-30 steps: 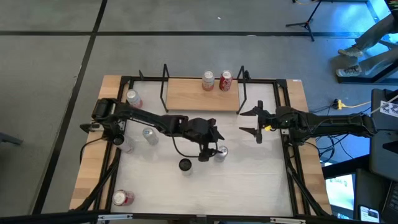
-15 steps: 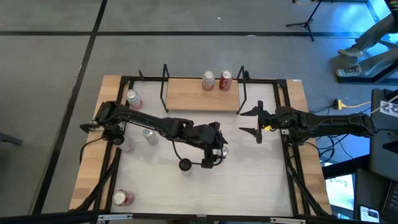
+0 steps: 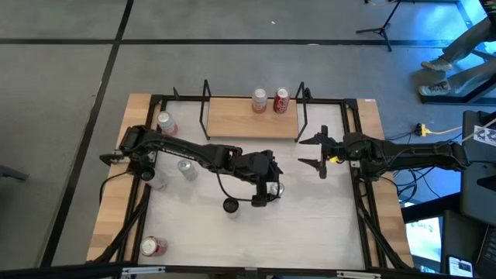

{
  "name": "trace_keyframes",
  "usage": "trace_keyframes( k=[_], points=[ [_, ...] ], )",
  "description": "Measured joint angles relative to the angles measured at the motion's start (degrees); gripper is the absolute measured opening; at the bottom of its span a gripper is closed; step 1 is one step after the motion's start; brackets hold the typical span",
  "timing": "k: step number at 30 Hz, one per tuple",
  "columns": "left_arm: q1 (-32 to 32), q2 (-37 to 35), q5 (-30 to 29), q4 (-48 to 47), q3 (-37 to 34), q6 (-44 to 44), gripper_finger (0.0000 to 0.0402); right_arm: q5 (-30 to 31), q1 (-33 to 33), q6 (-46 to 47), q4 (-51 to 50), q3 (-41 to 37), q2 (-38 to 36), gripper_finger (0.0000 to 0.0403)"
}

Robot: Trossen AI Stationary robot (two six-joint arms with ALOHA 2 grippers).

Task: Place canned beverage on shelf
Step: Put the bottom blue soda can on the shelf

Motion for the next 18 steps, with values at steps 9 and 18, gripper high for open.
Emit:
trace_keyframes(
  k=[9, 18],
  points=[
    [-0.25, 1.24, -3.79, 0.84, 1.37, -3.75, 0.0386, -0.01, 0.00, 0.00, 0.35, 0.02, 0.02, 0.0301],
    [1.29, 10.53, -0.82, -17.75, 18.43, -6.06, 0.0386, 1.91, 0.00, -0.02, 0.39, 0.02, 0.01, 0.0301]
  ],
)
